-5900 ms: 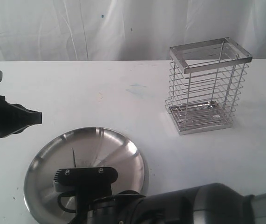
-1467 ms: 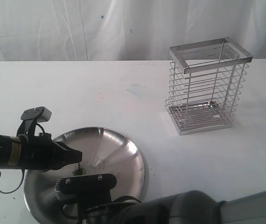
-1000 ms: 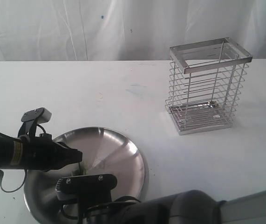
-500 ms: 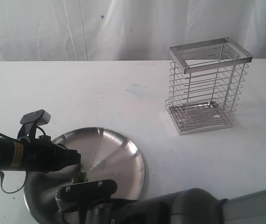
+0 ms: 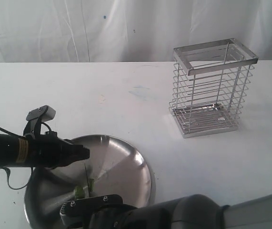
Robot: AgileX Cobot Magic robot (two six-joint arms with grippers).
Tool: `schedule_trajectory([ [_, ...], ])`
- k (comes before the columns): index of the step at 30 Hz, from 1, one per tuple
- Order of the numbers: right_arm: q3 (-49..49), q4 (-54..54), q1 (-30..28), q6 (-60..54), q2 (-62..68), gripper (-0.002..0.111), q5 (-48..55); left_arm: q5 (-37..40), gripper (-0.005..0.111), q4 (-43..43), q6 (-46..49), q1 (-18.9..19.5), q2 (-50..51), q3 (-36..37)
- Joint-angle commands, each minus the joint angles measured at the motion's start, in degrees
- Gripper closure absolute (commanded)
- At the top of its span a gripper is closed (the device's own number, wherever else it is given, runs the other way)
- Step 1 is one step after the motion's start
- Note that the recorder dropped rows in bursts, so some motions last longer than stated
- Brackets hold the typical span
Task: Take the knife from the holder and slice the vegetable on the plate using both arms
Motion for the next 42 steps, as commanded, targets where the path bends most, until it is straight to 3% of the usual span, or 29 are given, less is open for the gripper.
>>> schedule_trajectory([
  [1,0.5,0.2,0.1,-0.7,0.2,0.108,1.3,-5.7,0.107,2.7,0.1,-0.2,-0.2,-2.1],
  [4,0.5,0.1,0.1,-0.7,0.2,0.108,1.3,-6.5,0.107,3.2,0.2,-0.2,-1.6,-2.4],
  [8,0.5,0.1,0.1,-0.2,0.2,0.108,1.3,1.8,0.107,1.7,0.3,-0.2,-4.5,-2.4],
  [12,0.5,-1.7,0.1,-0.3,-0.3,0.108,2.4,-8.5,0.107,14.5,-6.2,-0.2,-6.6,-2.4],
  [18,0.3,-16.1,0.1,-0.3,-3.8,0.108,13.0,-2.4,0.107,19.1,-9.4,-0.2,-11.7,-2.5],
  [24,0.3,-19.7,0.1,-0.3,-5.0,0.108,11.0,0.6,0.107,23.1,-11.9,-0.2,-12.3,-2.5],
  [30,0.3,-20.2,0.0,-0.3,-5.0,0.108,11.9,-4.6,0.107,23.5,-12.8,-0.2,-12.2,-2.5],
  [37,0.3,-20.4,0.0,-0.3,-5.0,0.108,12.3,-3.0,0.107,25.1,-15.4,-0.2,-12.2,-2.5],
  [42,0.3,-21.7,0.0,-0.2,-5.0,0.108,12.1,0.3,0.107,25.9,-15.3,-6.6,-9.9,-2.5],
])
